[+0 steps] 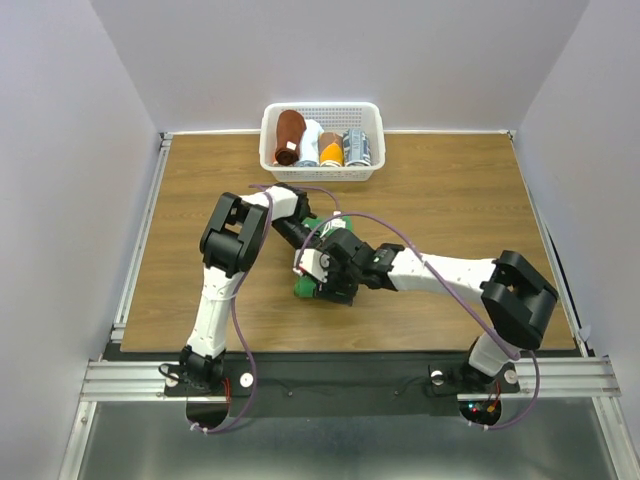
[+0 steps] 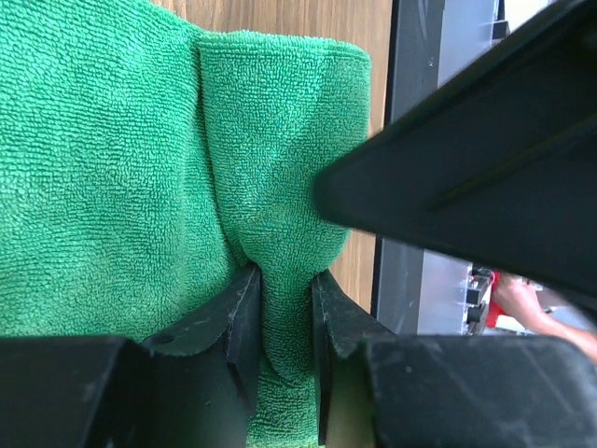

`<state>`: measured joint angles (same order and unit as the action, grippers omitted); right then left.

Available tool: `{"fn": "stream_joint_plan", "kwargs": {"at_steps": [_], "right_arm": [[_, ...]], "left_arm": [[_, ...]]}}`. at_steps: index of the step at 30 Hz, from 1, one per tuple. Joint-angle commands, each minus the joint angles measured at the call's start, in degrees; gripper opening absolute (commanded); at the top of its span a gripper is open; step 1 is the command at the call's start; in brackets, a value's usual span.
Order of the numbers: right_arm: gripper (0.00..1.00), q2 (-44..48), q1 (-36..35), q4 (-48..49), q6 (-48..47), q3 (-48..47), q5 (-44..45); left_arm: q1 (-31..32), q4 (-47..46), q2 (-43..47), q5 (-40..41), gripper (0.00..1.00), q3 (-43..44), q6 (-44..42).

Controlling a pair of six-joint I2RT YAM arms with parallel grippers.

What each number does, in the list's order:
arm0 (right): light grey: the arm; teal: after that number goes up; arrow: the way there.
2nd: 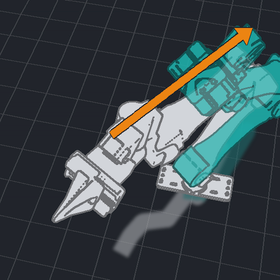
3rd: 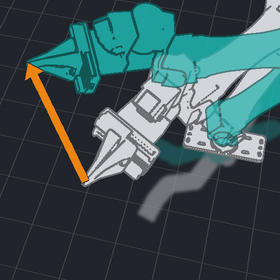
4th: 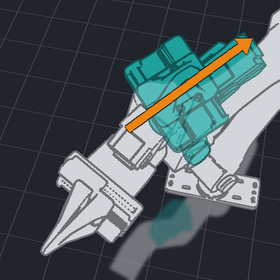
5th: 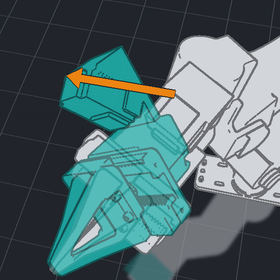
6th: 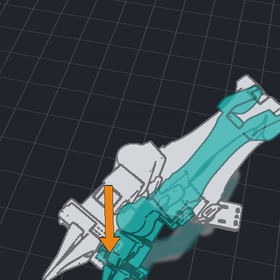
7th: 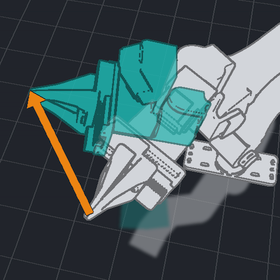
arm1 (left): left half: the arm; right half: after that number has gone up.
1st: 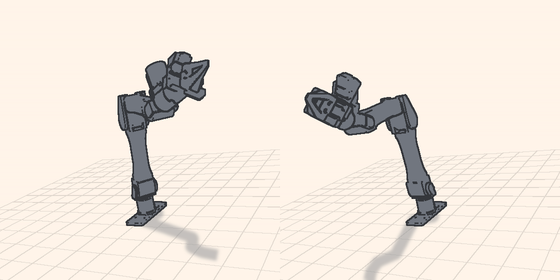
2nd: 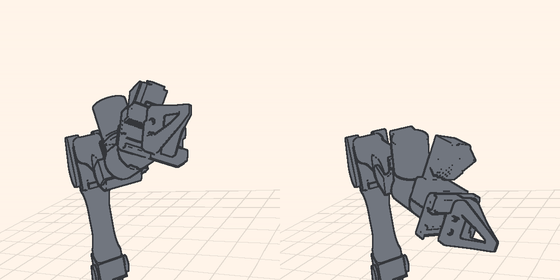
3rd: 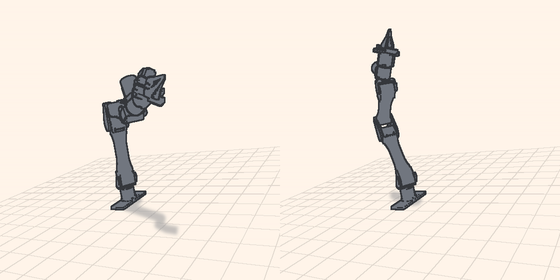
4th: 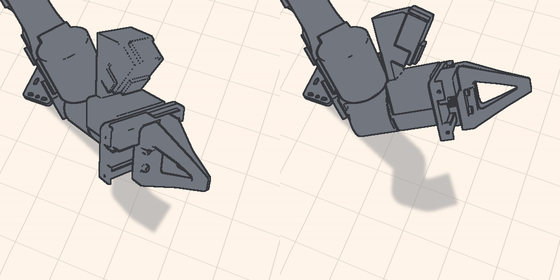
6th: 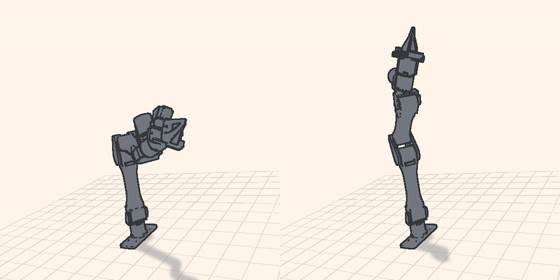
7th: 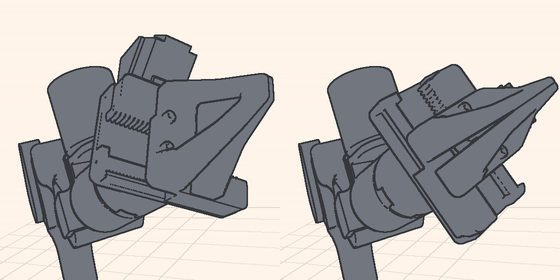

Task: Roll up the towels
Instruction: Roll the towel

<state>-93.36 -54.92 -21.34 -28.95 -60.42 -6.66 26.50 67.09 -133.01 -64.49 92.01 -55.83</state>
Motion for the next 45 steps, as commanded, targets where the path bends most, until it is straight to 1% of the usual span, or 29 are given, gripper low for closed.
{"fn": "stream_joint_plan", "kwargs": {"at_steps": [1,2,4,6,7,8,9,11,12,14,18,19,20,22,25,26,28,30,32,33,34,36,38,39,40,42,43,44,45], "right_arm": [[0.73,-1.5,-1.6,9.5,-3.3,1.4,5.1],[0.72,-2.8,-1.6,9.8,-3.4,1.7,4.8],[0.61,-4.0,-1.7,10.1,-3.6,2.2,4.5],[0.46,-5.1,-1.6,10.4,-3.0,3.3,4.6],[0.35,-5.2,-1.6,10.4,-3.0,3.7,3.9],[0.31,-5.2,-1.5,10.4,-2.9,4.3,3.5],[0.19,-4.8,-1.4,10.4,-2.5,5.0,3.1],[0.05,-4.2,-1.3,10.2,-1.6,5.9,1.5],[0.01,-3.7,-1.0,9.7,-1.5,6.3,0.9],[0.01,-2.1,-0.3,7.1,-1.3,6.6,-2.4],[0.01,-1.2,1.7,0.2,-1.5,5.4,-7.9],[0.01,-1.1,1.9,-1.0,-1.5,5.2,-8.9],[0.01,-1.2,2.5,-3.3,-1.4,4.5,-10.6],[0.01,-1.4,3.2,-5.4,-0.7,3.6,-12.4],[0.01,-1.9,5.6,-8.9,2.1,1.1,-18.6],[0.01,-2.3,6.4,-10.6,2.7,0.4,-20.2],[0.01,-4.2,8.5,-12.5,3.6,-2.3,-24.4],[0.01,-7.5,10.5,-15.5,4.8,-5.7,-27.2],[0.01,-10.3,12.0,-18.4,6.2,-8.5,-31.6],[0.01,-13.2,13.4,-19.2,7.0,-11.2,-35.3],[0.01,-15.2,14.3,-20.3,7.5,-12.7,-37.4],[0.00,-18.2,16.2,-24.5,7.3,-15.6,-41.1],[0.01,-22.5,17.5,-28.3,5.9,-19.1,-46.2],[0.01,-24.9,18.4,-29.2,5.7,-20.1,-48.1],[0.00,-24.9,18.8,-29.9,5.6,-20.9,-48.1],[0.01,-28.3,19.7,-32.5,5.0,-24.0,-49.9],[0.01,-29.3,20.0,-33.4,4.9,-25.0,-50.7],[0.01,-31.9,20.6,-35.2,4.6,-26.5,-52.3],[0.01,-32.9,21.0,-36.0,4.3,-27.3,-52.9]], "left_arm": [[-0.8,-5.7,-3.4,13.4,0.13,-0.2,-4.2],[-0.9,-5.7,-3.4,13.4,0.14,-0.2,-4.3],[-1.0,-6.4,-3.0,13.3,0.14,-0.3,-3.8],[-1.3,-7.7,-2.3,13.2,0.17,-0.9,-3.1],[-1.4,-8.2,-1.2,13.3,0.20,-1.3,-2.5],[-1.4,-8.7,-0.6,13.3,0.26,-1.6,-2.0],[-1.5,-8.9,0.0,12.8,0.28,-1.7,-1.7],[-1.7,-8.3,2.1,12.4,0.35,-2.2,-1.7],[-2.2,-7.8,2.9,12.1,0.37,-2.4,-1.9],[-3.2,-7.4,5.5,11.8,0.43,-3.2,-2.2],[-6.6,-4.5,8.9,12.8,0.50,-3.2,-2.9],[-8.3,-3.4,9.3,12.9,0.56,-2.9,-3.6],[-9.1,-3.1,10.2,13.1,0.59,-2.5,-3.3],[-11.0,-3.1,11.9,13.3,0.60,-2.8,-3.6],[-14.5,-3.2,15.4,13.9,0.61,-3.0,-3.9],[-17.0,-3.3,16.1,13.5,0.61,-3.2,-3.9],[-19.5,-5.0,19.1,12.3,0.62,-3.8,-3.1],[-23.0,-9.6,21.9,12.0,0.64,-5.4,-0.6],[-24.5,-13.5,27.5,12.8,0.65,-8.8,1.1],[-25.2,-18.2,32.1,14.5,0.66,-10.3,3.1],[-25.2,-20.2,34.4,15.5,0.67,-11.7,3.5],[-24.9,-26.3,39.4,17.5,0.73,-17.1,4.6],[-23.3,-29.9,46.8,21.7,0.80,-23.1,5.0],[-20.6,-34.5,51.7,26.1,0.82,-28.1,5.9],[-20.6,-36.6,51.8,28.3,0.83,-28.2,5.9],[-14.9,-41.3,59.2,34.0,0.94,-36.1,4.2],[-12.6,-42.7,64.1,35.7,0.96,-38.8,3.8],[-7.3,-43.8,66.4,37.4,0.98,-43.9,2.1],[-4.8,-46.6,68.6,40.1,0.98,-46.2,1.8]]}}
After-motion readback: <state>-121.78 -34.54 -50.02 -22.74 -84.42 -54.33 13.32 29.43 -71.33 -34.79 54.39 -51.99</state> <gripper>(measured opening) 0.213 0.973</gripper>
